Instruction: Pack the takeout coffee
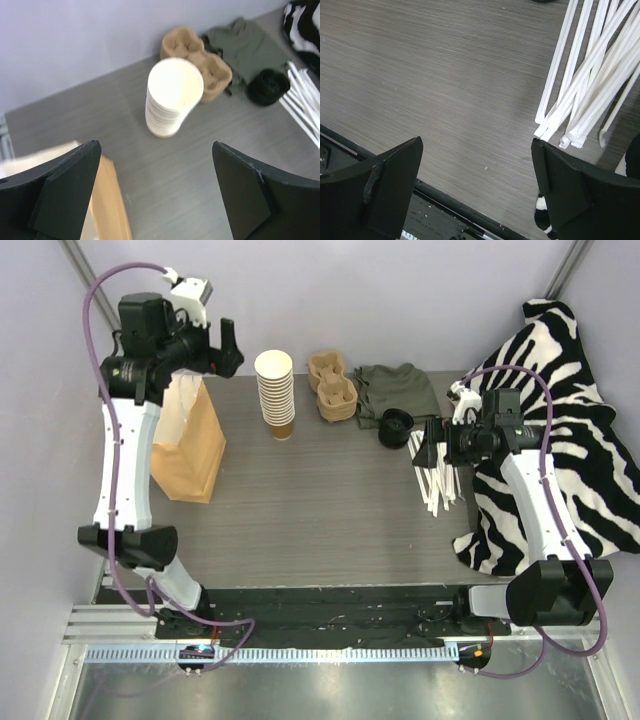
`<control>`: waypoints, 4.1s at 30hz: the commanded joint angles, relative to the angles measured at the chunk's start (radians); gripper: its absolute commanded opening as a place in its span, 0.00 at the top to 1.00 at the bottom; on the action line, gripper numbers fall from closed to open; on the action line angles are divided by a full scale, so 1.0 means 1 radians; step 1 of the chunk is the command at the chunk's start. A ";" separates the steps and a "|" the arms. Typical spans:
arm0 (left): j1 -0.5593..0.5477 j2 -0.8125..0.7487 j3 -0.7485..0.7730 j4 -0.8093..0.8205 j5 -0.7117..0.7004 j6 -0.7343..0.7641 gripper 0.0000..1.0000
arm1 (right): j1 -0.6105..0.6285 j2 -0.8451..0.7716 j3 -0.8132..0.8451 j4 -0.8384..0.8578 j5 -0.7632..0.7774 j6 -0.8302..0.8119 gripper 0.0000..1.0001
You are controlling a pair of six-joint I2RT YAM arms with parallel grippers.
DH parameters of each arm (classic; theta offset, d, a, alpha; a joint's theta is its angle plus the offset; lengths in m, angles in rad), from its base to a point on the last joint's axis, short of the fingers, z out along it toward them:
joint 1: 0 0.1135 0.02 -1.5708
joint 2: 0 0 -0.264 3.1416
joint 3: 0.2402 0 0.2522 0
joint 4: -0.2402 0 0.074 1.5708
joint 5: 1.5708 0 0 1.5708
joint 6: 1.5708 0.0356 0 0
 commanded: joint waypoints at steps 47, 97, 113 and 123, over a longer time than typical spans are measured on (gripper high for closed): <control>-0.209 0.387 0.079 0.157 -0.048 0.113 0.62 | 0.005 0.031 -0.057 0.107 -0.059 0.031 0.00; -0.271 0.230 0.141 0.192 -0.175 0.393 1.00 | 0.005 0.049 -0.043 0.112 -0.082 0.047 0.00; -0.546 -0.104 -0.138 0.080 -0.293 0.513 1.00 | 0.005 0.045 0.033 0.087 -0.051 0.042 0.00; -0.832 -0.276 -0.716 0.256 -0.414 0.314 1.00 | 0.005 0.078 0.080 0.072 0.004 0.031 0.00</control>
